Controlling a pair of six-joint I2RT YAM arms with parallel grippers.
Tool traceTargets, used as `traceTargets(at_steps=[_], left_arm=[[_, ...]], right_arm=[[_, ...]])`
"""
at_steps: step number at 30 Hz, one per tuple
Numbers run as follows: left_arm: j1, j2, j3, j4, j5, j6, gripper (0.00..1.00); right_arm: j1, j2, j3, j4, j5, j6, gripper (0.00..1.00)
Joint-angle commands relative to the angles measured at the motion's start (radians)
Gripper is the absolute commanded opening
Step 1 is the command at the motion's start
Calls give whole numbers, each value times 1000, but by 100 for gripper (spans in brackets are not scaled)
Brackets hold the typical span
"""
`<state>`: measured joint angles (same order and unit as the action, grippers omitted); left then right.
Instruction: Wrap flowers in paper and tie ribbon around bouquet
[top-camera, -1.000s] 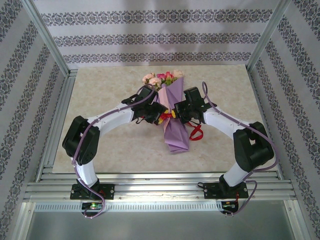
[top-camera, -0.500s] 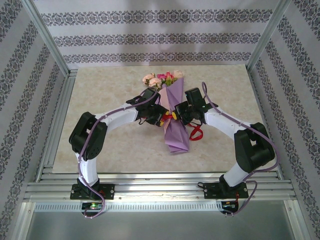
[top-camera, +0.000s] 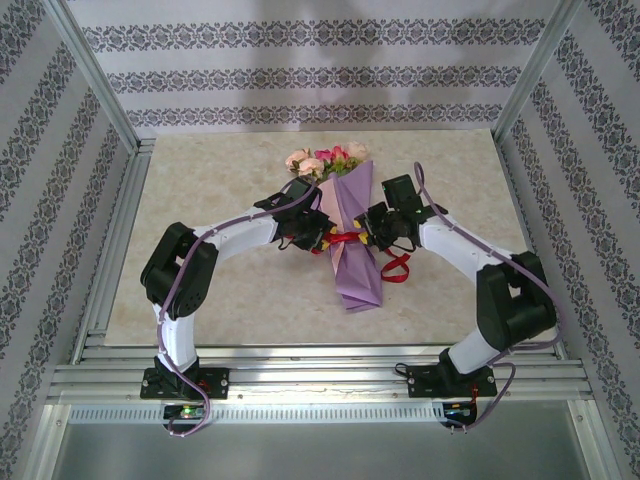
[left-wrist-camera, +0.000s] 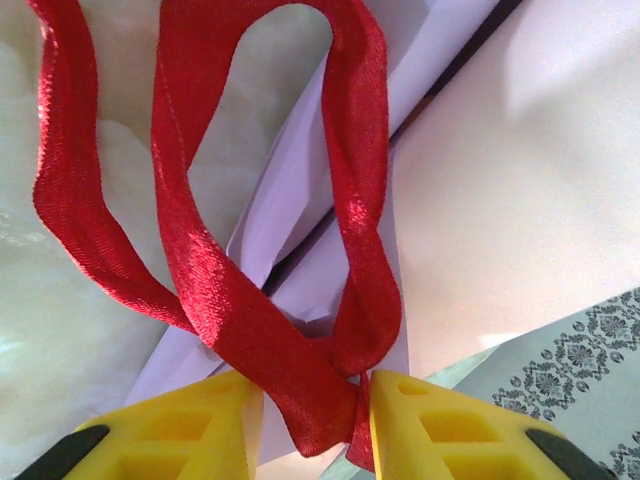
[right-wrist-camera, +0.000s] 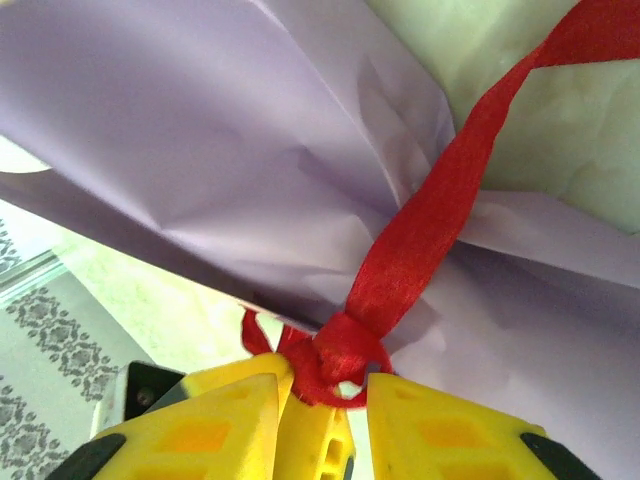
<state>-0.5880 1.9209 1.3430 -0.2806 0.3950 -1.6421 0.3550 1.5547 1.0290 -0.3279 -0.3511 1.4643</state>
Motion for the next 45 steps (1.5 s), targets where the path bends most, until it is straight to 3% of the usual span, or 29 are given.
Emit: traceTargets(at_steps=[1, 5, 10, 29, 33, 36, 45], left_arm=[[-6, -8, -7, 30, -2, 14, 33], [-6, -5, -2, 35, 4, 16, 33], [-7, -5, 6, 27, 4, 25, 33], [-10, -7, 8, 25, 7, 30, 29], [-10, -4, 13, 22, 7, 32, 28], [-10, -4, 17, 17, 4, 33, 28], [-11, -16, 56, -30, -6, 47, 39]], right_arm=[[4, -58, -40, -32, 24, -22, 32], [13, -53, -92, 19, 16, 30, 32], [27, -18, -57, 23, 11, 49, 22], [53, 77, -15, 90, 19, 115, 21], [59, 90, -8, 88, 14, 123, 3], [61, 73, -10, 72, 24, 129, 0], [42, 21, 13, 43, 21, 140, 0]])
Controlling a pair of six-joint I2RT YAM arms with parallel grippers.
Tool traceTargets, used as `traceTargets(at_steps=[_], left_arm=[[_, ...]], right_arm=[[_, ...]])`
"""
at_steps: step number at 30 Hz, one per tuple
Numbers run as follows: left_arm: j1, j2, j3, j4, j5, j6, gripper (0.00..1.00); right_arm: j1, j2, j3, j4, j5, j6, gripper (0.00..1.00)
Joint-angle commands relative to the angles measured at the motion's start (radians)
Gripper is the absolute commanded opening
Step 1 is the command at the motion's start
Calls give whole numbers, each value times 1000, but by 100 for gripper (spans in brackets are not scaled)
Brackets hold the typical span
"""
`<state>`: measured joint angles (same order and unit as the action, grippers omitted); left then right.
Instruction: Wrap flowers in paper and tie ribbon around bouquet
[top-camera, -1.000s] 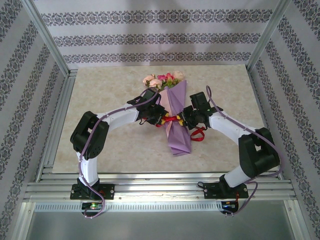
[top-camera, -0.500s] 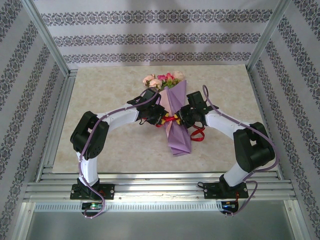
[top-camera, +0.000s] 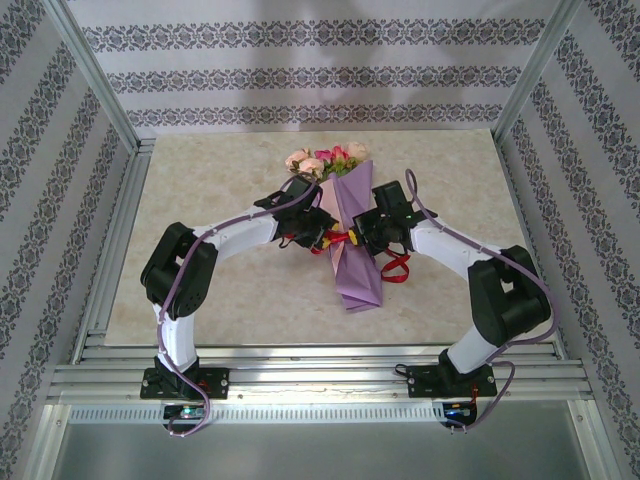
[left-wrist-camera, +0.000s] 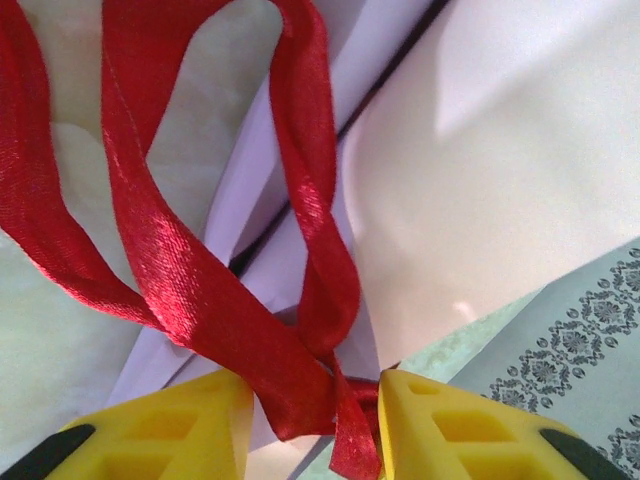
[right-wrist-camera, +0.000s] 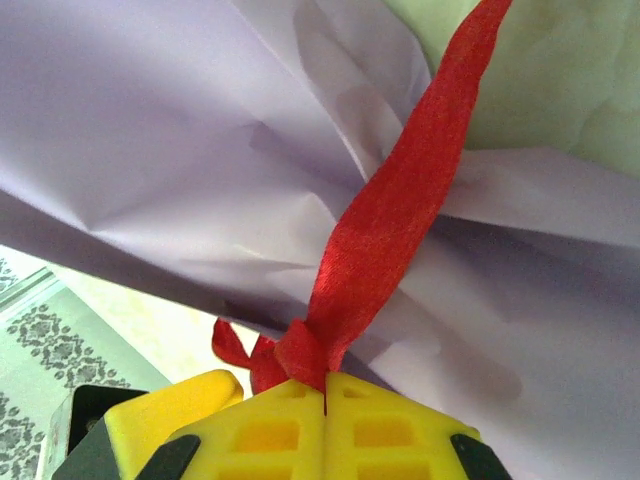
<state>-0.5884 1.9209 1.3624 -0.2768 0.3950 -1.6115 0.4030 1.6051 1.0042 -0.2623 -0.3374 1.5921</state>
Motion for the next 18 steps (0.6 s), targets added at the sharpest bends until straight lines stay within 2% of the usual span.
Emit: traceTargets(at_steps=[1, 18], left_arm=[[-11, -21, 40, -41, -8, 16, 40], [-28, -26, 108, -136, 50, -42, 42]], right_arm=[[-10, -28, 39, -21, -1, 16, 0], [-32, -17, 55, 12, -31, 42, 0]])
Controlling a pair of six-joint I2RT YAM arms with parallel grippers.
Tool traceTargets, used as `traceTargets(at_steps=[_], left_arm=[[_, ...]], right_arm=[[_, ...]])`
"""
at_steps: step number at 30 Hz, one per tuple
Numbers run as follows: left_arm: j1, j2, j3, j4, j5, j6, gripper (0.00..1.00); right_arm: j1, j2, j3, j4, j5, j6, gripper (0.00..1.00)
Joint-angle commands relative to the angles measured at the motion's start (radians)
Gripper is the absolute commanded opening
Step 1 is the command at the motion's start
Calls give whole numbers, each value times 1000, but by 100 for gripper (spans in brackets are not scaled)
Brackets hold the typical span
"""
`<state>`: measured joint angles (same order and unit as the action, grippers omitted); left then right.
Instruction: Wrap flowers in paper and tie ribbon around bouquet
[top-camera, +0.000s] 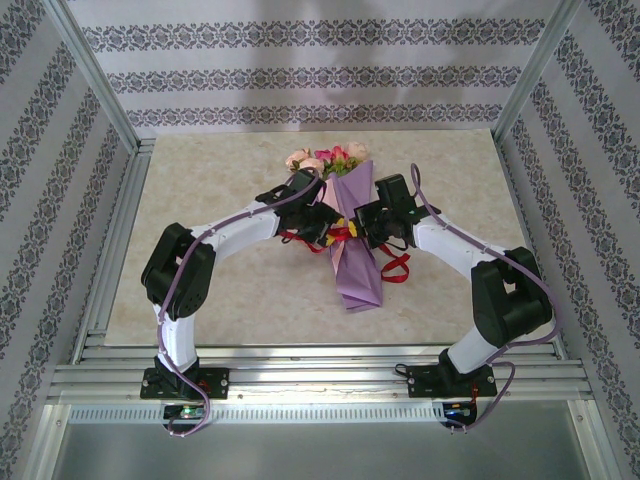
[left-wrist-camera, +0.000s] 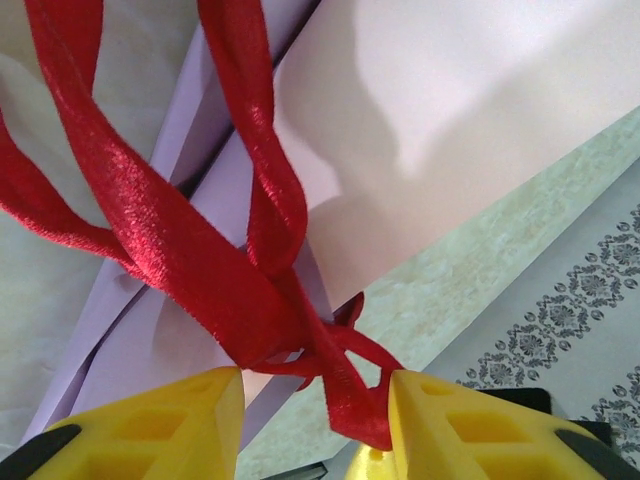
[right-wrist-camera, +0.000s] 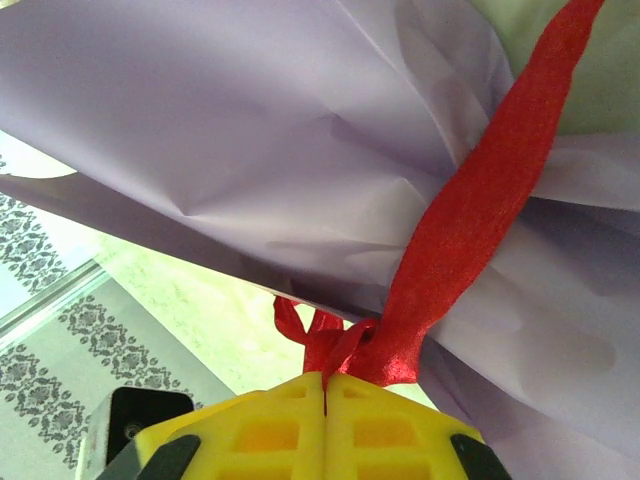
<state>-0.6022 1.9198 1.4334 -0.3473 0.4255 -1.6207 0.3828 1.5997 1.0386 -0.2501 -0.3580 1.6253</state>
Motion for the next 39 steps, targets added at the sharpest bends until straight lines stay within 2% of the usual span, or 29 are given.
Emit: traceTargets(at_steps=[1, 7, 10, 13, 29, 35, 39], left_arm=[[-15, -27, 43, -74, 22, -42, 42], [-28, -27, 25, -64, 47, -151, 49], [-42, -26, -27, 43, 41, -254, 51], [-44, -13, -33, 93, 12, -295, 51], [-31, 42, -13, 161, -47, -302, 52], [-31, 12, 5, 13, -23, -277, 55], [-33, 3, -43, 62, -13, -341, 56]], right_arm=[[-13, -13, 18, 0, -11, 6, 0], [-20, -13, 11, 7, -24, -2, 0], [-21, -13, 6, 9, -29, -5, 0], [-21, -16, -6, 18, -36, -2, 0], [-24, -40, -59, 45, -52, 7, 0], [-24, -43, -69, 54, -53, 9, 0], [-23, -39, -71, 59, -53, 9, 0]])
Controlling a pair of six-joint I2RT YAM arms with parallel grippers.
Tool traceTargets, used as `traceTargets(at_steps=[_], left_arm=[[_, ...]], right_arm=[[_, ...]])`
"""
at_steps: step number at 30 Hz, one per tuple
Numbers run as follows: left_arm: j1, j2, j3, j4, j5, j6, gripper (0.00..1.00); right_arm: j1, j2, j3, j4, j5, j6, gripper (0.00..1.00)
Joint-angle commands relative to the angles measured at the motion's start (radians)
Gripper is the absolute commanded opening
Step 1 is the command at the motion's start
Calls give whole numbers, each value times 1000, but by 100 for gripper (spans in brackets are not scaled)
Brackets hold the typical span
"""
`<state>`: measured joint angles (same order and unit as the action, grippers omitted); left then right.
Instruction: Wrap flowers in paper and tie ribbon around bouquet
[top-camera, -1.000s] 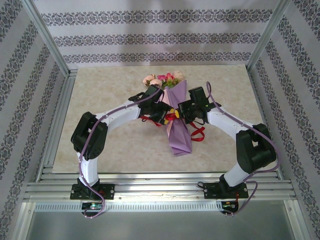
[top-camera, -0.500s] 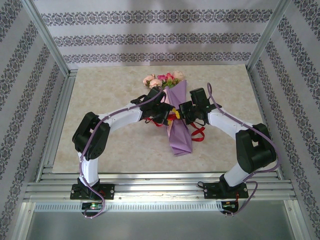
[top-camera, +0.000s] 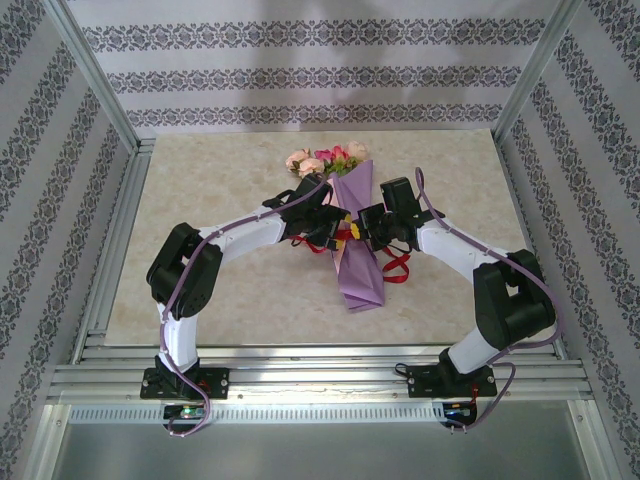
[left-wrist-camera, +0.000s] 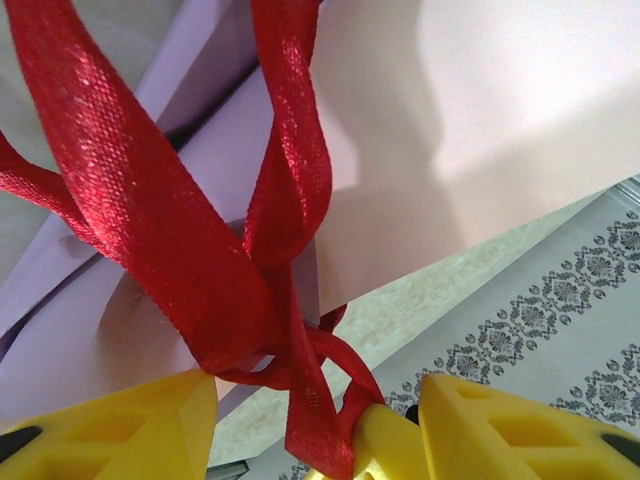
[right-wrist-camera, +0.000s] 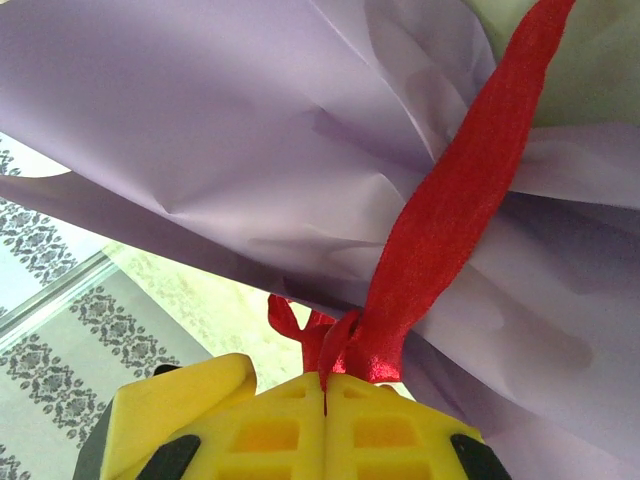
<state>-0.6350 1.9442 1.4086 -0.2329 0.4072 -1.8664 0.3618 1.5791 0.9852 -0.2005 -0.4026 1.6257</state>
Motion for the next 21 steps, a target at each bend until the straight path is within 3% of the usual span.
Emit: traceTargets(at_steps=[1, 7, 21], left_arm=[[-2, -15, -18, -45, 10, -103, 57], [-2, 17, -21, 22, -14, -151, 57], [17, 18, -25, 91, -76, -137, 40]], right_arm=[[-2, -17, -19, 10, -10, 8, 0], [-2, -20, -23, 13, -12, 8, 0], [-4, -26, -38, 20, -13, 8, 0]])
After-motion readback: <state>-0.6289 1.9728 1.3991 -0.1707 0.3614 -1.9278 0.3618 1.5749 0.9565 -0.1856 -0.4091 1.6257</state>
